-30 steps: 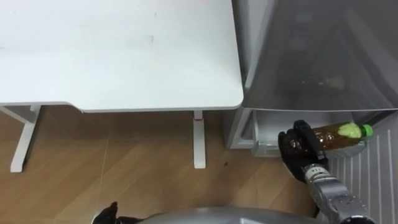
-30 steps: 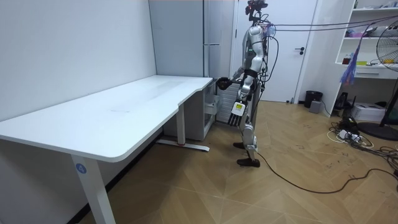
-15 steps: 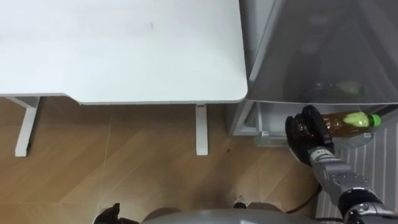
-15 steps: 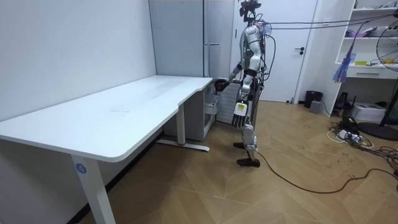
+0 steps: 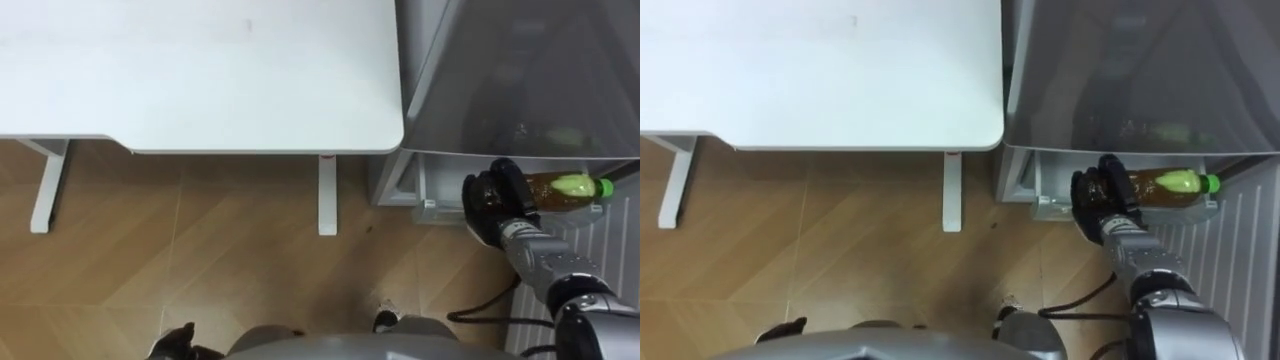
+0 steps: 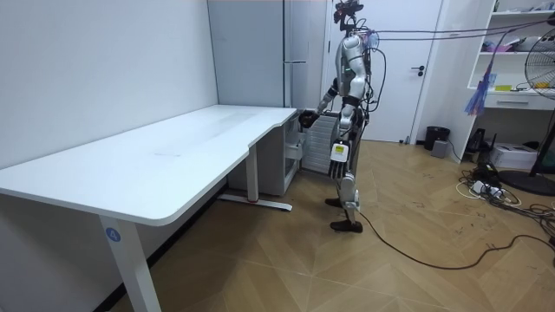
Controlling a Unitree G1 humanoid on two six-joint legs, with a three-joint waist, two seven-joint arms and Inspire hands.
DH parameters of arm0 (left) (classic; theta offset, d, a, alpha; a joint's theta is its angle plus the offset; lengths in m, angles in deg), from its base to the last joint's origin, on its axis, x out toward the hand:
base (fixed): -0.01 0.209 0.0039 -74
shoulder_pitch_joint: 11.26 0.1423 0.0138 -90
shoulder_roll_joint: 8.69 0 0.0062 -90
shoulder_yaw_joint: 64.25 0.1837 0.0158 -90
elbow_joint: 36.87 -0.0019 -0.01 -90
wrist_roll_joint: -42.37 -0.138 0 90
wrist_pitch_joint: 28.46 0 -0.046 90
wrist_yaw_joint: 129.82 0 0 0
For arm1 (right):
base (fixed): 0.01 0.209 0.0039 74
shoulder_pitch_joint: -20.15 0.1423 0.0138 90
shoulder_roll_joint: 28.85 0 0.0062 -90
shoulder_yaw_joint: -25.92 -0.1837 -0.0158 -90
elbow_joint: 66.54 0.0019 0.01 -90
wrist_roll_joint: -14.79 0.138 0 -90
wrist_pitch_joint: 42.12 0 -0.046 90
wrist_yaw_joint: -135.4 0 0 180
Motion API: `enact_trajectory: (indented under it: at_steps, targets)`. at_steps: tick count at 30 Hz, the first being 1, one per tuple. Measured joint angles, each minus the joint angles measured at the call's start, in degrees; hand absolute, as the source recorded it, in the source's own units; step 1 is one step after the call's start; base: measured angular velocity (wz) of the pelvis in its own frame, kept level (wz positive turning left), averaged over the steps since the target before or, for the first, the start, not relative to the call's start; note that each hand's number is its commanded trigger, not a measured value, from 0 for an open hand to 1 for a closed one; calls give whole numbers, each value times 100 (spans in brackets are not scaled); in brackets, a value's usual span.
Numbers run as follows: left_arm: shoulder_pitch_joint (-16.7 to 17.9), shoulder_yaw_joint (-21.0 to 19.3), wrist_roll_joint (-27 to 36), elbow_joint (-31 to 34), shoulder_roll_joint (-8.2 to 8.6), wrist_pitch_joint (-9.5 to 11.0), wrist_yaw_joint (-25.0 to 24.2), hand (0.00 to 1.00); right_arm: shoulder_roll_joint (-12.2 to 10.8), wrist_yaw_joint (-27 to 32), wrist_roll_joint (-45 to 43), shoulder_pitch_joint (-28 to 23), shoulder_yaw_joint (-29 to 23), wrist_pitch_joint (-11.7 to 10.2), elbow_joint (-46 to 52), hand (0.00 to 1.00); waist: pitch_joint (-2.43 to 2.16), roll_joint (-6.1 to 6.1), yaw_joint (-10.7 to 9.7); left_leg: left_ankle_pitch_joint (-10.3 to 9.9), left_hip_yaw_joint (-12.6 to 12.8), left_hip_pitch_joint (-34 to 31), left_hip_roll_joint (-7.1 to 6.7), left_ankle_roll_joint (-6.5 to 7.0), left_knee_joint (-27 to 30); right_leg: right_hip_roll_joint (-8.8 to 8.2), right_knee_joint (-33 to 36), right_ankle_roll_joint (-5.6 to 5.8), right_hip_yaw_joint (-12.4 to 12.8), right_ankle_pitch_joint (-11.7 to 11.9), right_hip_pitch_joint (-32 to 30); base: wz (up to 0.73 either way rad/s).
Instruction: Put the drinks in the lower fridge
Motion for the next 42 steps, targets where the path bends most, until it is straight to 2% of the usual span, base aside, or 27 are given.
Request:
enact_trajectory:
  at_steps: [6,8,9,10,19,31,42]
  targets:
    - [-9,2,-128,-7,0,-92,-4,0,54,76,-36,203,-14,3,-170,100,-3,-5,10,77,1,-96,-33,5,2,-51,82,-10,-15,11,-133,2]
    - [-8,2,-128,-11,0,-102,-4,0,66,77,-72,207,-21,3,-176,58,-3,-4,11,97,1,-101,-38,3,2,-61,93,-13,-31,12,-139,5]
    - [-9,3,-128,-10,0,-102,-5,0,72,84,-87,213,-23,3,-177,14,-3,-4,11,107,1,-106,-40,2,3,-67,101,-13,-39,12,-148,4]
    - [-10,3,-128,-9,0,-102,-7,0,76,105,-96,225,-31,3,-177,0,-3,-4,11,115,1,-115,-42,1,3,-73,108,-14,-45,12,-158,3]
    - [-61,3,-115,-4,-6,-125,-78,0,188,142,-109,519,-66,55,-593,0,0,-9,4,120,1,-281,-65,6,94,-112,198,-19,-46,9,-318,0]
    - [-109,3,-116,-5,-29,-225,-173,0,265,178,-129,545,-218,64,-628,0,25,-50,8,120,4,-299,-70,6,90,-115,162,-14,-59,6,-318,0]
    - [-146,5,-116,-5,-30,-225,-184,0,265,178,-177,575,-217,64,-628,0,22,-54,10,120,4,-300,-70,7,95,-116,168,-15,-63,8,-318,0]
